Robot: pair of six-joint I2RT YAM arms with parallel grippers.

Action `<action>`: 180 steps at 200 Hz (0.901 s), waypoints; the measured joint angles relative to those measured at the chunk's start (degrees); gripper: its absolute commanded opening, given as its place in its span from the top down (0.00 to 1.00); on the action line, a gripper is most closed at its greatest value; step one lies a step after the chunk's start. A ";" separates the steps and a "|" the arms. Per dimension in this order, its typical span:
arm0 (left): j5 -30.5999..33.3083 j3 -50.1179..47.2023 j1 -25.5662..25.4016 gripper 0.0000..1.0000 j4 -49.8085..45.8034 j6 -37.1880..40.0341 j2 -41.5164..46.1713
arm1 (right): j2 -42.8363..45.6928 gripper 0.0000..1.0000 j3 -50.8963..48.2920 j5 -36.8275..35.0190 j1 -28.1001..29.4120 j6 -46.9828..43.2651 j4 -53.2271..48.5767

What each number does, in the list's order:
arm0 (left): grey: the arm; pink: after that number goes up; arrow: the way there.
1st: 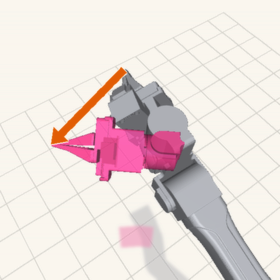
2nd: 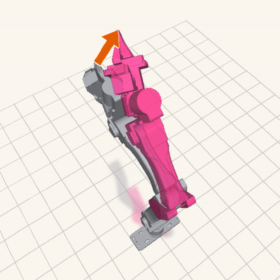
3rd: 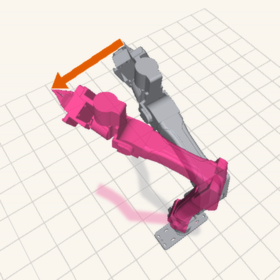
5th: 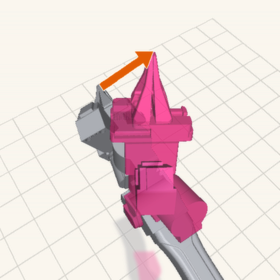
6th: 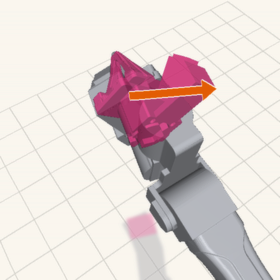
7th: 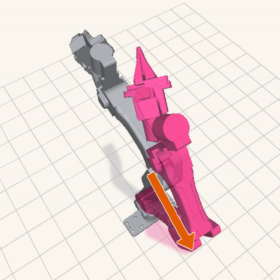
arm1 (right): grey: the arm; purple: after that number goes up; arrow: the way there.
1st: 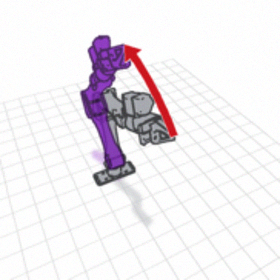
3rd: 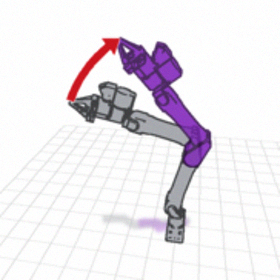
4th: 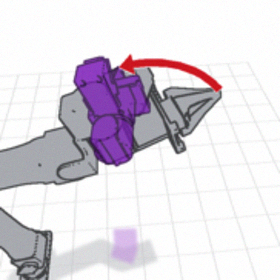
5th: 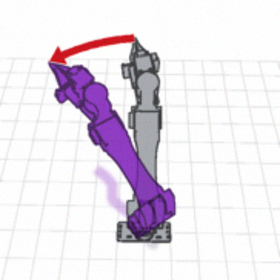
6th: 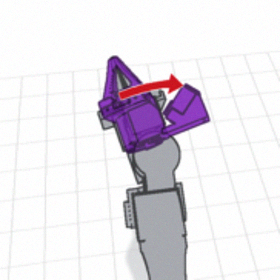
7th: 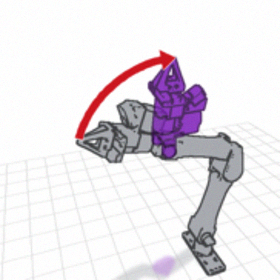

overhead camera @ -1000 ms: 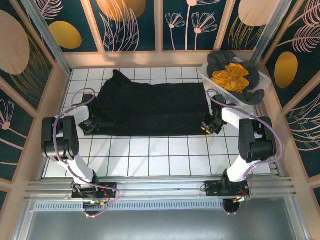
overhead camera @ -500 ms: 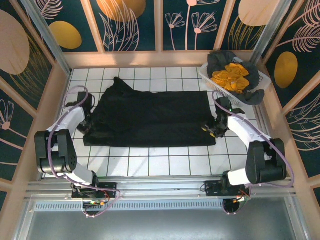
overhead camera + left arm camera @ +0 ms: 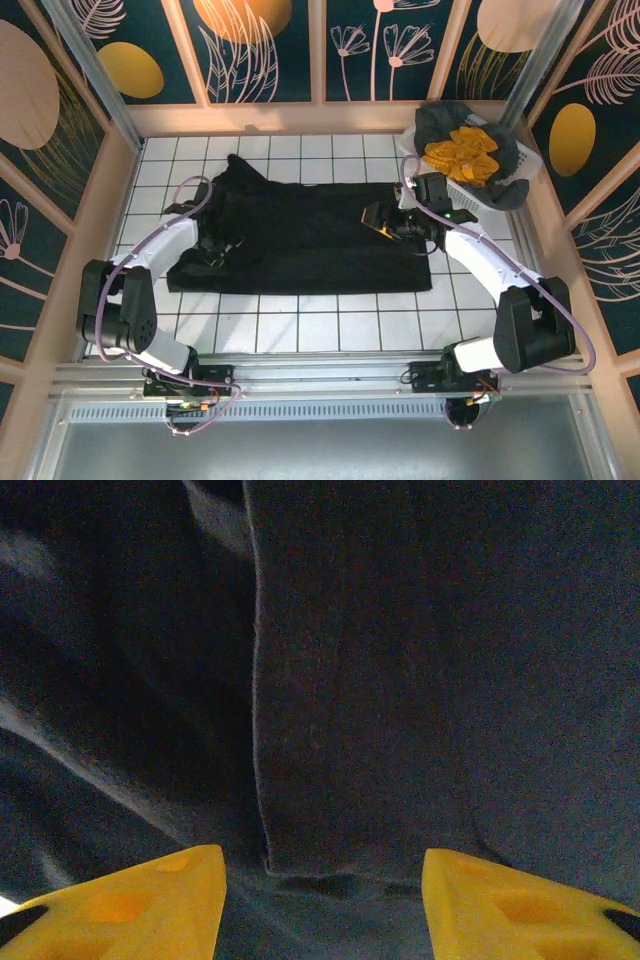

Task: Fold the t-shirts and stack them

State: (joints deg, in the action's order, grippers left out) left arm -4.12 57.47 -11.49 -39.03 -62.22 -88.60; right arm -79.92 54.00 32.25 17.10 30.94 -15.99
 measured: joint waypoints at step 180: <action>0.98 4.68 -3.15 1.00 4.11 0.26 -7.91 | -1.05 0.47 0.00 0.15 -0.52 0.94 0.42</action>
State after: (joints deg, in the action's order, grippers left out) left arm -3.14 62.15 -14.63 -34.92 -61.95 -96.51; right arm -80.97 54.00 32.40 16.58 31.88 -15.57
